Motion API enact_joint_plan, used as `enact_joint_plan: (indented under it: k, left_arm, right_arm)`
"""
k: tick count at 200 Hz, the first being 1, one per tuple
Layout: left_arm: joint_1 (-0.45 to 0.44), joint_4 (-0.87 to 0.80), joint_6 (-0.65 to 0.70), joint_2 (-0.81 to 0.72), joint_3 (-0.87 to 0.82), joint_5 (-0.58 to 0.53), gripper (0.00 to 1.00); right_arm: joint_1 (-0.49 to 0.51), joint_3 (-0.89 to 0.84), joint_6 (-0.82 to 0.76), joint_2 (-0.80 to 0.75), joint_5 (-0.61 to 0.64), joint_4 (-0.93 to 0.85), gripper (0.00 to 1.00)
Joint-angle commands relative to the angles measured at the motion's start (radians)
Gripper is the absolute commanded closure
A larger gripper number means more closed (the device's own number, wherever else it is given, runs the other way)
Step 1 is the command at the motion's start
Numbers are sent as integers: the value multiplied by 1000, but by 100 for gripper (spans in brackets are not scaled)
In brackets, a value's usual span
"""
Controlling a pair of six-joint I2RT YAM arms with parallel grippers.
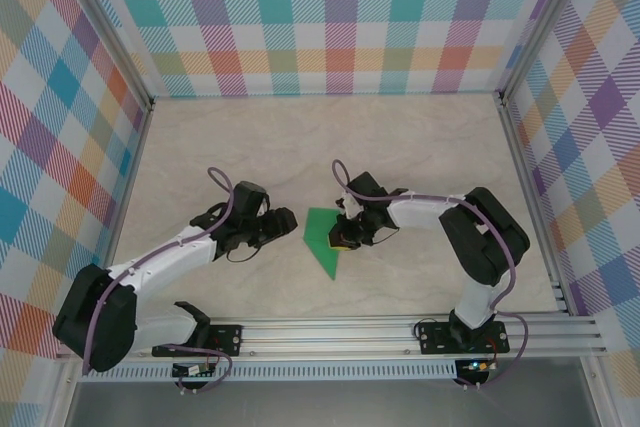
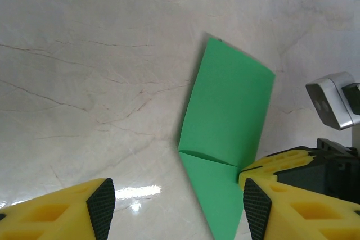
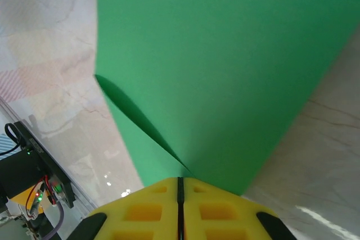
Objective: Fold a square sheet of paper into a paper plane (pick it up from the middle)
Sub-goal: Fold the wing for the fifth time at the center of the table.
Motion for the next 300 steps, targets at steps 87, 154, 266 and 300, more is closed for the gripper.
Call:
enact_joint_plan:
  k: [87,154,266,300]
  left_arm:
    - [-32,166,-101,111,-11,96,34]
    - [-115,240,-131,309,62,126,41]
    - [-153,299,-138,443,152,177,70]
    - [-159,298,-154,415,155,161,86]
  right_arm:
    - [-60,-107,-24,15,-48,99,92]
    - [-65,-134,-12,24,-45,137,91]
    - [-69,-151,-10,22,-60,172,90]
    - [-70,-132,-35,-46,-44,129,86]
